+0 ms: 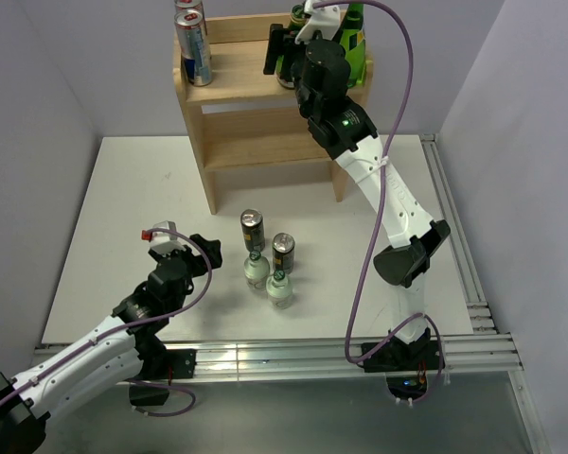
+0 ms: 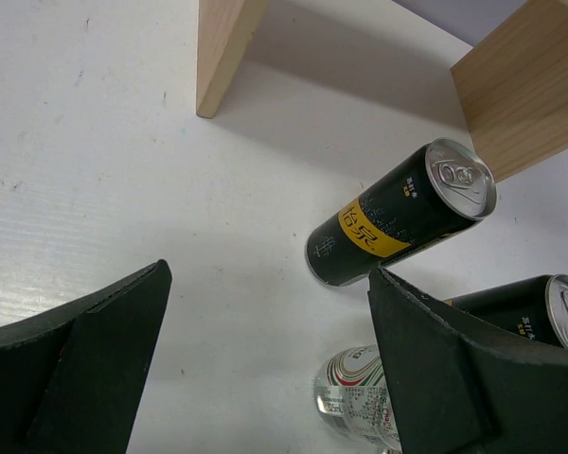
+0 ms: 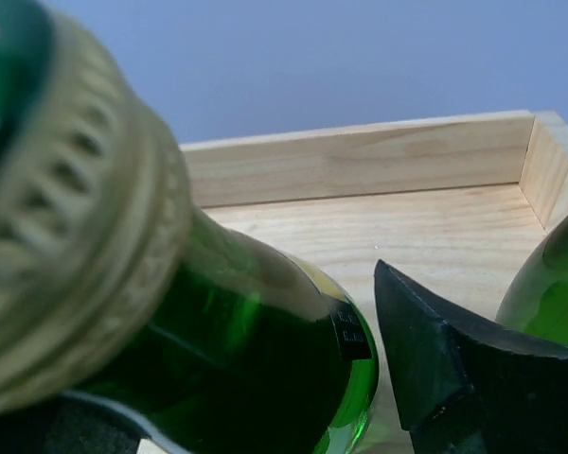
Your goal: Place and organize the beverage onto the shelf
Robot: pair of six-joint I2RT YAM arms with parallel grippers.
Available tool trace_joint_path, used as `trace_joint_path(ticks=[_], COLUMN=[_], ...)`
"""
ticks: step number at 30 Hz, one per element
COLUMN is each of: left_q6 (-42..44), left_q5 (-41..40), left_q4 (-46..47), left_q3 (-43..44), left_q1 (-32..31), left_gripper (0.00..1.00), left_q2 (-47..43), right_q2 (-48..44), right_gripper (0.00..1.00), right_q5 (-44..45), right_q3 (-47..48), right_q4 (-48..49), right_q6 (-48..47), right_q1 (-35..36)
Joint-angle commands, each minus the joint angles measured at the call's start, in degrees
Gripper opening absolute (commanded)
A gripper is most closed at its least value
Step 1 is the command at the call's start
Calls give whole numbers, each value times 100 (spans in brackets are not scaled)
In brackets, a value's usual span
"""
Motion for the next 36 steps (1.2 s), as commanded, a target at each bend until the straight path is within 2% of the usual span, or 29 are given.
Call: trace_joint_path(ticks=[1, 2, 23, 24, 25, 36], left_q6=[53, 53, 44, 35, 35, 35], left_q5=[31, 40, 22, 22, 14, 14], left_q4=[114, 106, 97, 97, 97, 105], left_q3=[-25, -34, -43, -34, -34, -43], left_q1=[-15, -23, -15, -15, -15, -15], left_gripper=[92, 92, 92, 92, 92, 92], left_q2=[-111, -103, -129, -129, -120, -129], right_q2=[-88, -79, -88, -114, -132, -606], right_gripper=[88, 93, 93, 94, 100, 100], right_q5=[63, 81, 64, 46, 37, 134], right_q3=[128, 128, -91, -126, -196, -978], right_q4=[705, 705, 740, 748, 748, 871], right_q6=[75, 83, 233, 233, 250, 277], right_q1=[-48, -39, -48, -48, -48, -30])
